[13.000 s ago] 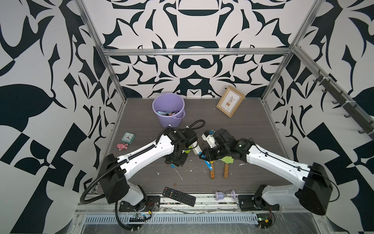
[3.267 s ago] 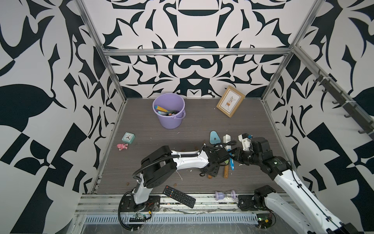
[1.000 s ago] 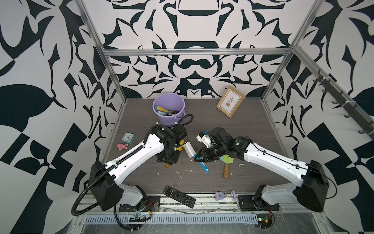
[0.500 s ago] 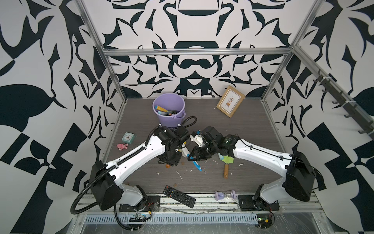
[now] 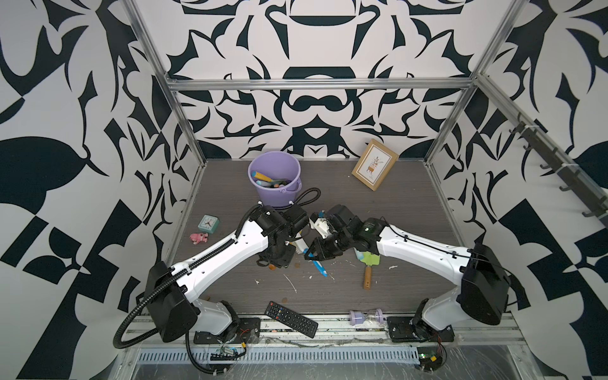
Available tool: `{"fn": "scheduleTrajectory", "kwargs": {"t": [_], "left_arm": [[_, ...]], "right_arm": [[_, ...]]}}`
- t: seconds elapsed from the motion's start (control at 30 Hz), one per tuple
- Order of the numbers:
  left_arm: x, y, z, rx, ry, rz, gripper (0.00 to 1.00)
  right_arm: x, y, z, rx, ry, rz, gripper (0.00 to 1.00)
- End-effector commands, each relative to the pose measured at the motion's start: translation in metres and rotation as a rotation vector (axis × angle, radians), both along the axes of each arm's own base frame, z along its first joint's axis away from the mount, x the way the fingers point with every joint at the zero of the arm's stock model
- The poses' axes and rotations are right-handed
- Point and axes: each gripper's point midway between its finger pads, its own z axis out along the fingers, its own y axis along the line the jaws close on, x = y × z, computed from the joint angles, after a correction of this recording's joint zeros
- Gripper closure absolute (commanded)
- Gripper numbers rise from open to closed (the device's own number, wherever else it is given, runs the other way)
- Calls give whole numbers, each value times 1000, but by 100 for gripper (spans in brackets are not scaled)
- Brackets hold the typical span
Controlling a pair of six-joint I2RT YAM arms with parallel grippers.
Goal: Brush the soil off the hand trowel and place it into the bucket
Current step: Brush off the soil from the hand trowel.
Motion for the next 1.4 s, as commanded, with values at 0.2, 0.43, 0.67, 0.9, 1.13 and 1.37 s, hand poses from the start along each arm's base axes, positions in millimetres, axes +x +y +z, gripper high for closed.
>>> {"fn": "scheduleTrajectory", "kwargs": {"t": [0.2,0.43,0.67,0.9,1.13,1.37], "left_arm": [[12,5,14,194,-110,-58,100],[18,15,14,286,-153,-83,100],[20,19,5,393,-161,-122,100],[20,12,3,347,-159,-128,100],[18,3,4,315,-168,-148,100],[16,-3,9,305,-200,-158,100]], "right_arm": [[12,-42,-36,-346,-77,-16,100],[17,-55,-39,-410,-106,-29,100],[20,-49,-10,-329,-149,-54,100],[-8,-21,21,-159,-134,36,100],[-17,-4,22,-116,-136,80,100],[-12,4,22,-77,-156,64,100]]}}
